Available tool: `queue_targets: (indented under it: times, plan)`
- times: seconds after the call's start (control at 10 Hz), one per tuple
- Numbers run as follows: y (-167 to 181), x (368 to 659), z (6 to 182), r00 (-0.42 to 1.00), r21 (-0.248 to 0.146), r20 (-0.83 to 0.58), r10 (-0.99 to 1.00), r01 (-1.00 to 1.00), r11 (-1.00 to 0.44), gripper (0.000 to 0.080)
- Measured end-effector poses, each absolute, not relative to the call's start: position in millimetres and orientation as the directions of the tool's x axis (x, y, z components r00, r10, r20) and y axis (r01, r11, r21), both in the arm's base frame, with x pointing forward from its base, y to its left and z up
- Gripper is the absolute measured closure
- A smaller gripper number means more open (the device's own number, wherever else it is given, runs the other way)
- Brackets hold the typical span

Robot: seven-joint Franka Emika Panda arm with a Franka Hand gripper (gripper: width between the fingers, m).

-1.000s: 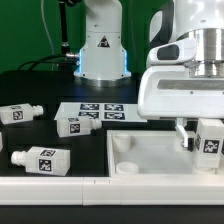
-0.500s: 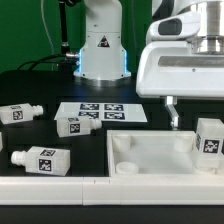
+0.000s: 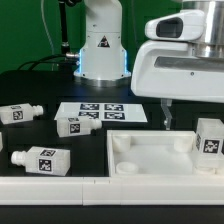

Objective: Assemble one leg

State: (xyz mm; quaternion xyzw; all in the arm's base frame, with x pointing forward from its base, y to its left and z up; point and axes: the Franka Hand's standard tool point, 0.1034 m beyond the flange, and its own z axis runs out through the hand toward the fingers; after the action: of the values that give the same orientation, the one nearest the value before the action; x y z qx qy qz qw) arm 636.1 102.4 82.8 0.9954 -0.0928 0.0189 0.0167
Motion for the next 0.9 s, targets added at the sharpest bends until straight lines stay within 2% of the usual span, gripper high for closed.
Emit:
queue_targets:
  times: [0.3,0.5,0.6,0.7,0.9]
  plan:
    - [103.9,639.5,81.2,0.976,0.034,0.034,-0.217,-0.218,-0.975,0.0151]
    - [103.7,639.5,81.2,0.974,0.034,0.034,-0.224,-0.225,-0.974,0.0394]
    - [104.0,639.5,81.2,0.949,0.030,0.037,-0.313,-0.314,-0.949,0.0394]
    - [103.8,639.5,81.1,0.928,0.028,0.039,-0.371,-0.372,-0.928,0.0512]
    - [103.9,639.5,81.0,0.868,0.022,0.042,-0.495,-0.497,-0.868,0.0512]
